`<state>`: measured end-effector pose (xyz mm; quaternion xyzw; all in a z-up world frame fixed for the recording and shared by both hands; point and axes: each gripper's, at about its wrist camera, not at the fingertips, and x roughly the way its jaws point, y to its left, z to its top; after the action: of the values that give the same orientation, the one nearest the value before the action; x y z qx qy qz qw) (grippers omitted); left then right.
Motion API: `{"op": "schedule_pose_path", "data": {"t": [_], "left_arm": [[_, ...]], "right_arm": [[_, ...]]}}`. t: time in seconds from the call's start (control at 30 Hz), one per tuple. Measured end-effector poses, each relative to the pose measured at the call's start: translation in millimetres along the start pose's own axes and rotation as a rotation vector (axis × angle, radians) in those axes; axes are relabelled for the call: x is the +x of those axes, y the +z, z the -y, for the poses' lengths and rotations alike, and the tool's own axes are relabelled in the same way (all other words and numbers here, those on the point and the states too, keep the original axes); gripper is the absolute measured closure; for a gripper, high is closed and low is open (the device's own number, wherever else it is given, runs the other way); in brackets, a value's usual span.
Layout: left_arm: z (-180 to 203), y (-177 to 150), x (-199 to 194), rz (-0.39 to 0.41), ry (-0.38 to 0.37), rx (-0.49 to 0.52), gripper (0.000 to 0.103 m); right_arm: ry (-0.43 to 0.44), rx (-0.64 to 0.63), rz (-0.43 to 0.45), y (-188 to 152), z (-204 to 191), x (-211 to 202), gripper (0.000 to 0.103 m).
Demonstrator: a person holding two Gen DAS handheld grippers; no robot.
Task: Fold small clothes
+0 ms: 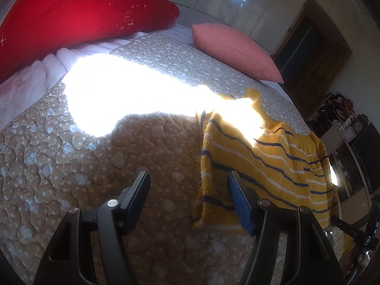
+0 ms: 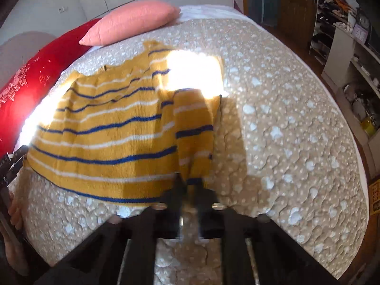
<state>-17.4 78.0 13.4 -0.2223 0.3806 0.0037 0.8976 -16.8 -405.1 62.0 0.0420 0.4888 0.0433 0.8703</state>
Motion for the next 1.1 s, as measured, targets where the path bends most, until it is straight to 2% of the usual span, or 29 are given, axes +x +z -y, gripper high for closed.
{"op": "schedule_pose_path", "data": {"t": [0.13, 0.17, 0.23, 0.27, 0.3, 0.33, 0.4, 0.53, 0.57, 0.63, 0.7, 0.83, 0.87, 0.93, 1.0, 1.1], "left_arm": [[-2.0, 0.6, 7.7, -0.027, 0.008, -0.006, 0.037], [-1.8, 0.5, 7.6, -0.027, 0.009, -0.004, 0.037], [-1.9, 0.8, 7.0, -0.025, 0.014, 0.0, 0.037], [-2.2, 0.9, 7.0, -0.026, 0.014, 0.0, 0.037], [-1.8, 1.4, 7.8, -0.028, 0.014, -0.002, 0.037], [-2.5, 1.4, 8.2, -0.03, 0.013, -0.006, 0.037], [-4.0, 1.5, 9.1, -0.034, 0.012, -0.012, 0.037], [-3.4, 1.1, 9.0, -0.034, 0.018, -0.007, 0.036], [-3.2, 1.0, 9.2, -0.033, 0.019, -0.006, 0.035], [-2.1, 0.3, 9.9, -0.033, 0.021, -0.005, 0.034], [-2.7, 0.3, 11.0, -0.037, 0.018, -0.008, 0.032], [-3.5, 0.8, 11.7, -0.043, 0.008, -0.016, 0.03], [-4.9, 1.5, 11.6, -0.047, 0.006, -0.024, 0.032], [-10.4, 3.1, 10.6, -0.055, 0.007, -0.05, 0.066], [-17.7, 3.8, 12.1, -0.09, -0.054, -0.088, 0.077], [-26.9, 6.7, 8.1, -0.105, -0.097, -0.135, 0.077]], "right_arm": [[-0.056, 0.026, 0.038, 15.6, 29.2, -26.8, 0.097], [-0.102, 0.019, 0.033, 19.0, 33.1, -27.1, 0.096], [-0.339, -0.032, 0.021, 20.0, 37.4, -23.1, 0.092], [-0.401, -0.044, 0.018, 17.1, 42.6, -20.6, 0.09], [-0.398, -0.023, 0.006, 13.8, 52.1, -19.8, 0.09], [-0.364, 0.03, -0.002, 10.1, 62.3, -21.8, 0.09], [-0.289, 0.138, 0.043, 4.6, 78.0, -36.4, 0.09], [-0.195, 0.141, 0.126, 9.9, 56.8, -58.3, 0.088], [-0.16, 0.125, 0.129, 13.2, 47.2, -59.6, 0.085], [-0.072, 0.095, 0.121, 22.1, 23.2, -53.3, 0.058], [-0.003, 0.068, 0.13, 27.9, -2.5, -48.3, 0.045], [0.087, 0.011, 0.125, 37.1, -63.0, -30.7, 0.042], [0.108, -0.006, 0.111, 41.2, -78.9, -24.1, 0.041], [0.155, -0.052, 0.072, 52.1, -113.0, -9.7, 0.042], [0.197, -0.115, 0.028, 63.3, -153.1, 4.8, 0.041], [0.242, -0.206, -0.037, 79.9, -214.3, 33.3, 0.041]]}}
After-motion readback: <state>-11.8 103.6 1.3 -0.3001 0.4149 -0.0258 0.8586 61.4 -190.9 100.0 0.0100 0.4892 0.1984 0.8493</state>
